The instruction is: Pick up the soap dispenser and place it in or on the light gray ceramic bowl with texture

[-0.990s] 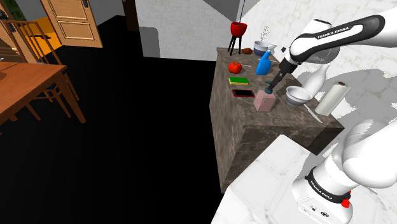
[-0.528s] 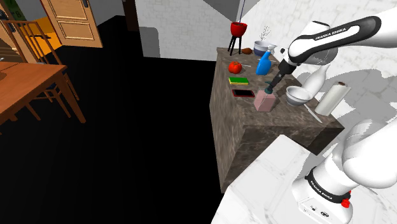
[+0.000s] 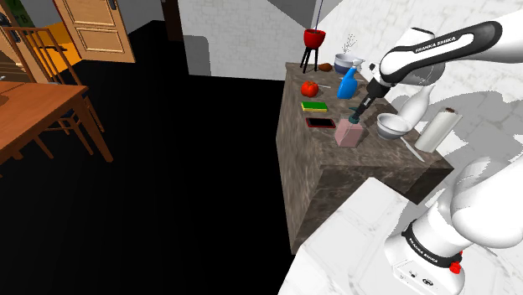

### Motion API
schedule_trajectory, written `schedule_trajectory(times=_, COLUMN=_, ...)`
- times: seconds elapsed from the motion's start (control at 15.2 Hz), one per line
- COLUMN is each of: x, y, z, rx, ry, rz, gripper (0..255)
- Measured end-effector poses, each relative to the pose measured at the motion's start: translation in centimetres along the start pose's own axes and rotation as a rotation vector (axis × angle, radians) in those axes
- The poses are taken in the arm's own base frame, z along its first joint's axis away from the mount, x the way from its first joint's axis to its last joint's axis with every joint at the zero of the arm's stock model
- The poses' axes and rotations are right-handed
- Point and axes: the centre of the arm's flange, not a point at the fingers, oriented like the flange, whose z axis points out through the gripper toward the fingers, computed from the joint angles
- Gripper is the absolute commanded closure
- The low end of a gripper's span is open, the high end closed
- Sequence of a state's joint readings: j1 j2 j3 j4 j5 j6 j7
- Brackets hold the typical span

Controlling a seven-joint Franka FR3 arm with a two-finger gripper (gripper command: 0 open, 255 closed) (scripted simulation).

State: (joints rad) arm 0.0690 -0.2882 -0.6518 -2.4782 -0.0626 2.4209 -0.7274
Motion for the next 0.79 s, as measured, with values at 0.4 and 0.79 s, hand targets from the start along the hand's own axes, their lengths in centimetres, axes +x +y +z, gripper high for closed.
schedule_trajectory(times=0.4, x=0.2, y=0.1, z=-1.1, rx=0.000, ry=0.000, rz=0.001, gripper=255)
schedule_trajectory(times=0.79, x=0.9, y=0.2, z=-4.1, rx=-0.001, ry=0.000, rz=0.001, gripper=255)
